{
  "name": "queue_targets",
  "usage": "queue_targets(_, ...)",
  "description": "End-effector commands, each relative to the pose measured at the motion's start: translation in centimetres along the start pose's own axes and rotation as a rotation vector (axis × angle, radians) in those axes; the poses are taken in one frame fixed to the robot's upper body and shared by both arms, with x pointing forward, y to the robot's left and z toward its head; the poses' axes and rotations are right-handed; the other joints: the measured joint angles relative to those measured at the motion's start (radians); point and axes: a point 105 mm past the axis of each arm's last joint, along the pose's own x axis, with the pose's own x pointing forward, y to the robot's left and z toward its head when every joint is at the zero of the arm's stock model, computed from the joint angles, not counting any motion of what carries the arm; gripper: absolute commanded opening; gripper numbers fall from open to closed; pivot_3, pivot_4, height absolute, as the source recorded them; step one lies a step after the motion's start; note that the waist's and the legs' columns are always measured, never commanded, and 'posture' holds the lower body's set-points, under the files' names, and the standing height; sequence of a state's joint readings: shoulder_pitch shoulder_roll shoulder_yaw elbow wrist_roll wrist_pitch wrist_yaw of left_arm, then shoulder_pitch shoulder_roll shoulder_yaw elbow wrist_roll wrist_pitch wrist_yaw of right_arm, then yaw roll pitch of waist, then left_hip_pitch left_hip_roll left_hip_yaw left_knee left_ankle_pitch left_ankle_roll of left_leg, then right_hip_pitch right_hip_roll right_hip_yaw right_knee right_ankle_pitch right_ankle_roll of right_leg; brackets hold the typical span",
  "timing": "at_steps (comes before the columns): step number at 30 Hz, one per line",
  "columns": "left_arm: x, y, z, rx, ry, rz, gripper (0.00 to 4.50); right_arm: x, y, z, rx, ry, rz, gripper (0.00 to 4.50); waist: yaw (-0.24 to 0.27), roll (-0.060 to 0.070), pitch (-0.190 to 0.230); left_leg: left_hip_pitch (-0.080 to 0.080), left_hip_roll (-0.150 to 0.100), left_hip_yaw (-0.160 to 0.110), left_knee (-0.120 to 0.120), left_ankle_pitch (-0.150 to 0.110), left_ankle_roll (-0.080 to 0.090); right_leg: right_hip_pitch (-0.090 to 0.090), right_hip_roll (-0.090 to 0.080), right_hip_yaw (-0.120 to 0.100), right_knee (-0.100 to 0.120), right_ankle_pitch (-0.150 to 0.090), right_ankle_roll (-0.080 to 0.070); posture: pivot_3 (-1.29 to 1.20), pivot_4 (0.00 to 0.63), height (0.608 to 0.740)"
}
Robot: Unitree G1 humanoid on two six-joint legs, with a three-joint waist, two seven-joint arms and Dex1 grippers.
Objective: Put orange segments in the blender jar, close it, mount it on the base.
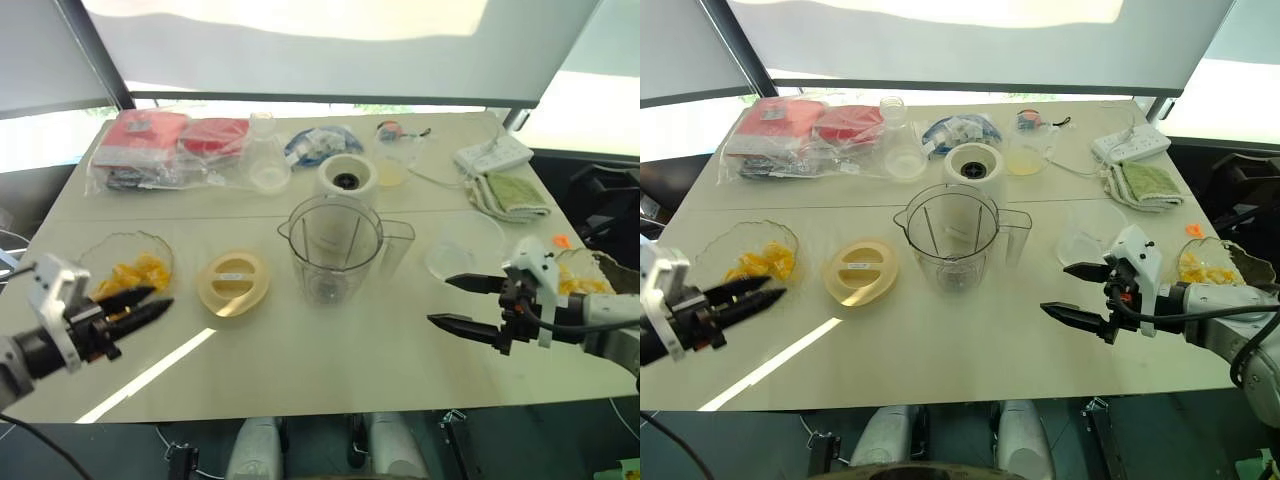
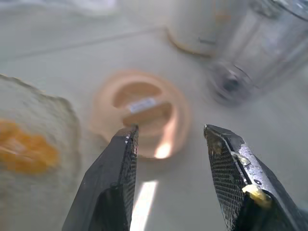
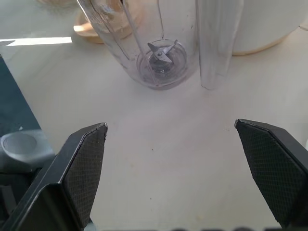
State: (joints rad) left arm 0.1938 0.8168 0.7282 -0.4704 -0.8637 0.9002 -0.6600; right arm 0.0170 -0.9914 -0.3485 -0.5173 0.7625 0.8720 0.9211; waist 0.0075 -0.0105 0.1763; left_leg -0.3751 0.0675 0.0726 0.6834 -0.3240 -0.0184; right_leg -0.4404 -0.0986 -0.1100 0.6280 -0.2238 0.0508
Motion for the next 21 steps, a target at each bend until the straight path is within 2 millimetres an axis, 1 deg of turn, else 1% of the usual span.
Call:
queue_targets(1, 0.4, 2.7, 1.9, -0.014, -0.045, 0.238, 2.22, -1.6, -0.7, 2.3, -0.044, -0.054, -0.028, 4.50, 0.005, 0.000, 0.000, 0.000, 0.000, 0.000, 0.000, 0.000, 0.000, 0.000, 0.000, 0.000, 0.000, 0.000, 0.000, 0.00, 0.150, 0.740)
queue_targets(4, 1.6, 3.8, 2.1, -0.069, -0.035, 0.373, 2.22, -1.6, -0.6, 2.9, -0.064, -0.058, -0.020, 4.50, 0.006, -0.001, 0.000, 0.001, 0.000, 0.000, 0.000, 0.000, 0.000, 0.001, 0.000, 0.000, 0.000, 0.002, 0.003, 0.00, 0.150, 0.740)
queue_targets(6, 2.4, 4.5, 2.5, -0.122, -0.071, 0.481, 2.22, -1.7, -0.9, 3.3, -0.081, -0.059, -0.031, 4.50, 0.008, -0.002, 0.000, 0.001, 0.000, 0.000, 0.000, 0.000, 0.000, 0.002, 0.000, 0.000, 0.000, 0.002, 0.004, 0.00, 0.150, 0.740)
queue_targets(8, 3.2, 5.3, 2.3, -0.222, -0.072, 0.605, 2.22, -1.9, -1.2, 3.8, -0.093, -0.063, -0.043, 4.50, 0.008, -0.004, 0.001, 0.001, -0.001, 0.000, 0.000, 0.000, 0.000, 0.003, 0.000, 0.000, 0.000, 0.003, 0.004, 0.00, 0.150, 0.740)
queue_targets(12, 5.2, 5.0, 2.2, -0.320, -0.032, 0.714, 2.22, -2.1, -1.5, 4.0, -0.106, -0.055, -0.057, 4.50, 0.007, -0.014, 0.002, 0.002, -0.001, -0.002, 0.001, 0.002, -0.003, 0.005, 0.000, 0.000, 0.000, 0.004, 0.006, 0.00, 0.150, 0.740)
queue_targets(14, 5.3, 5.7, 1.7, -0.374, 0.006, 0.835, 2.22, -2.0, -1.5, 3.9, -0.108, -0.049, -0.058, 4.50, 0.006, -0.016, 0.002, 0.002, -0.001, -0.002, 0.001, 0.002, -0.004, 0.006, 0.000, 0.000, 0.000, 0.004, 0.006, 0.00, 0.150, 0.740)
queue_targets(17, 4.7, 6.8, 0.4, -0.403, 0.079, 1.003, 2.22, -1.9, -1.4, 3.9, -0.109, -0.047, -0.058, 4.50, 0.001, -0.016, 0.002, 0.003, -0.002, -0.002, 0.001, 0.003, -0.004, 0.006, 0.000, 0.000, 0.000, 0.004, 0.006, 0.00, 0.150, 0.740)
queue_targets(19, 4.6, 7.4, -0.3, -0.428, 0.104, 1.079, 2.22, -1.8, -1.3, 3.9, -0.109, -0.047, -0.059, 4.50, 0.005, -0.016, 0.002, 0.003, -0.001, -0.003, 0.001, 0.003, -0.004, 0.006, 0.001, 0.000, 0.001, 0.004, 0.006, 0.00, 0.150, 0.740)
queue_targets(21, 4.7, 7.7, -0.9, -0.458, 0.117, 1.114, 2.22, -1.8, -1.2, 3.8, -0.108, -0.046, -0.061, 4.50, 0.007, -0.016, 0.003, 0.003, -0.001, -0.003, 0.001, 0.003, -0.005, 0.006, 0.001, 0.000, 0.001, 0.004, 0.006, 0.00, 0.150, 0.740)
